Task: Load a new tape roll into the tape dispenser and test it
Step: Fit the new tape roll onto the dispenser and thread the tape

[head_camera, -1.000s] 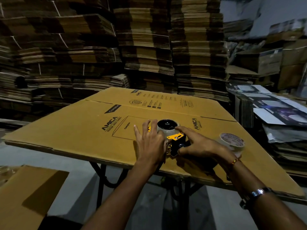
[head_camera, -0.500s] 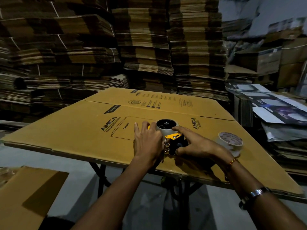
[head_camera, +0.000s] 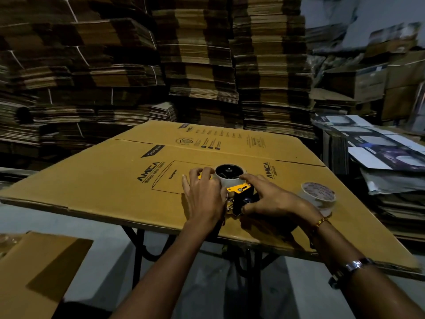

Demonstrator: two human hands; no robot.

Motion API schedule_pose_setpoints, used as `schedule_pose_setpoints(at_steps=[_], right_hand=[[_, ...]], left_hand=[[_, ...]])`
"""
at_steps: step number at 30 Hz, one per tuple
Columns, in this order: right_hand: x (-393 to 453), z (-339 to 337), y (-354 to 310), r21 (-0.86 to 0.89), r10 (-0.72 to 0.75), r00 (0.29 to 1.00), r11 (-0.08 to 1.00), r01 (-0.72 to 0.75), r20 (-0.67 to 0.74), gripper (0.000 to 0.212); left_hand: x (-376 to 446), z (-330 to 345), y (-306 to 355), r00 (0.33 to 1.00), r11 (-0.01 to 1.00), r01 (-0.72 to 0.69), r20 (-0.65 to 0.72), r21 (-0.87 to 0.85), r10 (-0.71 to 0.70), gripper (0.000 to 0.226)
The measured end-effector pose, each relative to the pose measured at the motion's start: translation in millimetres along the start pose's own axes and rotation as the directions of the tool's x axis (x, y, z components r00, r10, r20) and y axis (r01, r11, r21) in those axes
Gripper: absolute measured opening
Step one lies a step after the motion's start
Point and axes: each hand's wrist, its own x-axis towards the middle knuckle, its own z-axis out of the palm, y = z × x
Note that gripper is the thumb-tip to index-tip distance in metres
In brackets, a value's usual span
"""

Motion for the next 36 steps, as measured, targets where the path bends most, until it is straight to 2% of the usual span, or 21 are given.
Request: schedule_pose_setpoints(at_steps=[7, 10, 13, 16, 18, 21, 24, 26, 31, 36], right_hand=[[-1, 4, -2, -0.103, -0.055, 0.998, 0.993, 0.050, -0.044, 0.095], [-1, -3, -5, -0.123, -0.067, 0.995, 0.989, 0.077, 0.079, 0.089], [-4, -19, -12, -0.001, -0.021, 0.976, 1.000, 0.022, 0.219, 0.072], [1, -23, -20, 0.147, 0.007, 0.994, 0.989, -0.022, 0.105, 0.049], [8, -17, -22, 0.120, 0.017, 1.000, 0.993, -0.017, -0.003, 0.044], [14, -2, -24, 0.050, -0.002, 0.997, 0.999, 0.006, -0.076, 0.041], [13, 10, -25, -0.070, -0.049, 0.975, 0.997, 0.034, -0.217, 0.038], [12, 14, -26, -0.088, -0.059, 0.957, 0.995, 0.035, -0.284, 0.037], [10, 14, -29, -0.073, -0.045, 0.949, 0.997, 0.024, -0.312, 0.036], [12, 14, -25, -0.038, -0.016, 0.946, 0.999, 0.004, -0.324, 0.035]], left_hand=[[1, 1, -1, 1.000, 0.999, 0.004, -0.008, -0.044, -0.005, 0.024], [0, 2, -4, 1.000, 0.999, -0.027, -0.017, -0.044, 0.026, 0.023], [-1, 2, -7, 0.998, 0.998, -0.053, -0.032, -0.032, 0.052, 0.025], [-3, 2, -4, 0.999, 0.999, -0.035, -0.038, -0.010, 0.035, 0.024], [-5, 2, -2, 0.998, 1.000, -0.016, -0.056, -0.011, 0.015, 0.021], [-6, 3, -1, 0.999, 0.999, 0.011, -0.053, -0.040, -0.013, 0.018], [-7, 2, 0, 0.999, 0.997, 0.020, -0.042, -0.070, -0.023, 0.018], [-7, 2, 0, 0.999, 0.995, 0.020, -0.035, -0.097, -0.023, 0.016], [-6, 2, -6, 0.998, 0.982, -0.042, -0.045, -0.186, 0.034, 0.009], [1, -1, -13, 0.995, 0.967, -0.087, 0.029, -0.241, 0.097, 0.009]])
